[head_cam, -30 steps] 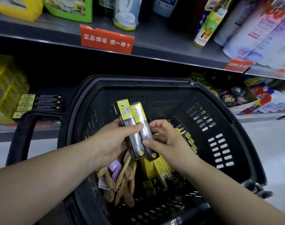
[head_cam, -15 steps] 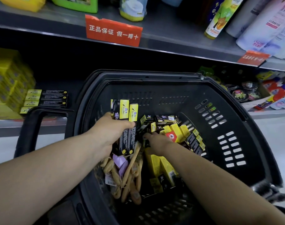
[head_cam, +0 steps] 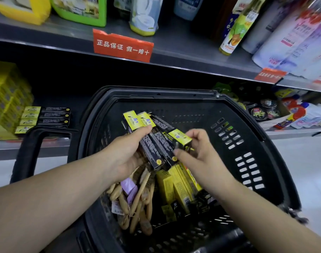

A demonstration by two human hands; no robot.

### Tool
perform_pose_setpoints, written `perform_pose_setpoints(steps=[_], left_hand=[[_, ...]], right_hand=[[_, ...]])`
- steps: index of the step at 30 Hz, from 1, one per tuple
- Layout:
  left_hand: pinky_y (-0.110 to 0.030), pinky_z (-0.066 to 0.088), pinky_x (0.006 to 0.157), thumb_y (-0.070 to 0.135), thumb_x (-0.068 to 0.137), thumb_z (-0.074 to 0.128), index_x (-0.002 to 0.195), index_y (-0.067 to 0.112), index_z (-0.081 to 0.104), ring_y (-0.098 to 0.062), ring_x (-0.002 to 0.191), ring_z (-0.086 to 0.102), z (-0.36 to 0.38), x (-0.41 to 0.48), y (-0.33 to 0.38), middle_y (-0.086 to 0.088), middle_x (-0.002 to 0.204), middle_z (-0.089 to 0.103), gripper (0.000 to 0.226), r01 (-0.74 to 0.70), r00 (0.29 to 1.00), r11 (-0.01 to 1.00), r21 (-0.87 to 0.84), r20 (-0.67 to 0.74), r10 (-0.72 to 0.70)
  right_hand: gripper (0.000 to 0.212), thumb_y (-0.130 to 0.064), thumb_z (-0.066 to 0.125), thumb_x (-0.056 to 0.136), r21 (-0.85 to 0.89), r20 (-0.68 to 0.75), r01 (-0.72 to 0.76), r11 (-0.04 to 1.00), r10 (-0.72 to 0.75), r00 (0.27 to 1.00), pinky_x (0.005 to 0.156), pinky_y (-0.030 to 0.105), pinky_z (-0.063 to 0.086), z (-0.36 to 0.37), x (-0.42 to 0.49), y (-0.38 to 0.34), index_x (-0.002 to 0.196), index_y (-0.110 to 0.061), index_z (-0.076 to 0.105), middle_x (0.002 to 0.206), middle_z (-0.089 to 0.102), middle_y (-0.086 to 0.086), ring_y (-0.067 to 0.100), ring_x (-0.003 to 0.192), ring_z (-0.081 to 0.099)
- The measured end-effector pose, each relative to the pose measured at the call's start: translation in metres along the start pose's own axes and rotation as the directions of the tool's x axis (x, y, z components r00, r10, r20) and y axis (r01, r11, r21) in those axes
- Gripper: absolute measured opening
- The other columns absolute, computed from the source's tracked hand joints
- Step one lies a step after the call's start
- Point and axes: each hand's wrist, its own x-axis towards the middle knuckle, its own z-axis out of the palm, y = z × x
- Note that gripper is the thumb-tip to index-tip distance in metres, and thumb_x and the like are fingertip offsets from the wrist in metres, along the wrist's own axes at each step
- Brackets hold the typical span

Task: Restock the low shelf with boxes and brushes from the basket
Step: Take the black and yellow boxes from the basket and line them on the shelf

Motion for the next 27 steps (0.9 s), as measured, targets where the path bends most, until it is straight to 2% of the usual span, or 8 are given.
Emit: perform_pose_setpoints(steps=[3,6,13,16,19,21,24,27], left_hand=[[-0.029,0.057,0.051,0.031,0.084,0.066,0.099,0.013,0.066,-0.019,0.069,0.073,0.002,-0.006,0.001,-0.007,0.084,0.075,0.024,-0.024,0.998,1.0,-0.001,0.055,0.024],[-0.031,0.058,0.059,0.028,0.075,0.072,0.105,0.013,0.068,-0.021,0.076,0.073,0.0,-0.012,0.0,-0.007,0.089,0.075,0.034,-0.061,0.992,0.998,0.029,0.112,0.058],[-0.031,0.056,0.064,0.022,0.065,0.076,0.113,0.013,0.064,-0.022,0.085,0.072,-0.004,-0.017,-0.003,-0.008,0.097,0.074,0.05,-0.096,0.983,0.983,0.157,0.168,0.069],[-0.029,0.057,0.063,0.022,0.064,0.076,0.112,0.014,0.065,-0.021,0.088,0.072,-0.006,-0.018,-0.002,-0.007,0.098,0.074,0.05,-0.117,0.966,0.959,0.258,0.255,0.049],[-0.024,0.057,0.063,0.023,0.065,0.075,0.112,0.017,0.066,-0.018,0.091,0.071,-0.004,-0.02,-0.005,-0.005,0.102,0.074,0.048,-0.117,0.941,0.935,0.336,0.338,-0.003],[-0.024,0.057,0.061,0.025,0.065,0.076,0.112,0.015,0.065,-0.018,0.088,0.072,-0.002,-0.018,-0.008,-0.005,0.1,0.074,0.049,-0.077,0.952,0.933,0.351,0.305,-0.036],[-0.026,0.056,0.055,0.028,0.063,0.076,0.105,0.01,0.066,-0.018,0.071,0.072,-0.002,-0.011,-0.009,-0.011,0.093,0.074,0.047,0.017,0.989,0.963,0.271,0.135,-0.056],[-0.027,0.054,0.047,0.028,0.073,0.074,0.099,0.009,0.064,-0.018,0.061,0.071,-0.004,-0.005,-0.007,-0.013,0.09,0.074,0.033,0.046,0.998,0.985,0.166,0.022,-0.05]], right_hand=[[0.052,-0.013,0.065,0.085,-0.111,0.039,0.021,0.994,-0.017,0.999,0.089,0.02,0.047,0.005,-0.014,-0.002,0.121,-0.036,0.036,0.124,0.054,-0.022,-0.003,0.102,0.057],[0.066,-0.012,0.069,0.08,-0.201,0.082,0.103,0.974,-0.089,0.993,0.091,0.01,0.042,0.003,-0.015,-0.008,0.13,-0.039,0.037,0.119,0.049,-0.028,-0.011,0.111,0.048],[0.036,-0.053,0.063,0.079,-0.008,0.145,-0.046,0.999,0.047,0.988,0.079,0.023,0.053,-0.001,-0.012,-0.015,0.104,-0.03,0.052,0.108,0.063,-0.012,0.005,0.097,0.063],[0.03,-0.038,0.058,0.088,0.106,0.083,-0.169,0.98,0.161,0.983,0.087,0.038,0.055,-0.007,0.0,-0.011,0.113,-0.022,0.052,0.109,0.066,0.001,0.019,0.1,0.065],[0.062,-0.023,0.066,0.084,0.2,0.228,-0.326,0.924,0.28,0.932,0.076,0.035,0.058,-0.014,0.01,-0.005,0.138,-0.027,0.034,0.109,0.069,0.006,0.027,0.099,0.067],[0.063,-0.018,0.066,0.084,0.214,0.286,-0.35,0.912,0.284,0.915,0.067,0.032,0.058,-0.021,0.015,-0.004,0.136,-0.036,0.036,0.105,0.071,0.004,0.026,0.091,0.069],[0.041,-0.013,0.063,0.084,0.288,0.052,-0.231,0.929,0.226,0.973,0.061,0.028,0.055,-0.034,0.025,-0.001,0.118,-0.032,0.051,0.105,0.063,0.007,0.017,0.081,0.069],[0.023,-0.015,0.066,0.082,0.209,-0.338,-0.055,0.976,0.125,0.933,0.078,0.039,0.058,-0.045,0.033,0.004,0.09,-0.026,0.048,0.099,0.058,0.006,0.024,0.091,0.065]])
